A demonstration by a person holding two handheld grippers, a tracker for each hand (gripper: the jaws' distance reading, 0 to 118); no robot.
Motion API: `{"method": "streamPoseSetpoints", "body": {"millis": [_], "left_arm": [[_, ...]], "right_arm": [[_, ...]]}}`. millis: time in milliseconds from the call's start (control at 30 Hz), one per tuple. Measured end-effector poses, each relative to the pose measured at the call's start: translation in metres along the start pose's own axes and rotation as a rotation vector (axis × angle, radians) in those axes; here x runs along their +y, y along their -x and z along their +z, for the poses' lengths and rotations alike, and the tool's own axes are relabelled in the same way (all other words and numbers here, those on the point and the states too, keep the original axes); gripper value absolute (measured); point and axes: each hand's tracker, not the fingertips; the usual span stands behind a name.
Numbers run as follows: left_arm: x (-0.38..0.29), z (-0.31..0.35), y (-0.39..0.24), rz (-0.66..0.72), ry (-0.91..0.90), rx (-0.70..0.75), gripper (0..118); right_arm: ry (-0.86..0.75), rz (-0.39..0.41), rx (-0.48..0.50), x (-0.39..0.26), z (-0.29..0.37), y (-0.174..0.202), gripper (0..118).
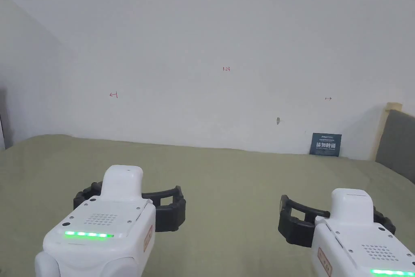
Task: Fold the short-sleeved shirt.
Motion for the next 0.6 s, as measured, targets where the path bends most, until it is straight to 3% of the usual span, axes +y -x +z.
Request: {"method": "streamPoseSetpoints", "body": {"millis": [200, 300, 600], "left_arm": [[0.001, -0.001, -0.001, -0.013, 0.004, -0.015, 118], [0.001, -0.004, -0.002, -0.022, 0.015, -0.007, 118], [0.001, -0.009, 0.000, 0.006, 0.023, 0.006, 118]], "right_arm": [[0.004, 0.019, -0.004, 0.000, -0.008, 0.000, 118], [0.041, 0.059, 0.056, -0.003, -0.012, -0.002, 118], [0.070, 0.064, -0.018, -0.005, -0.014, -0.002, 118]]}}
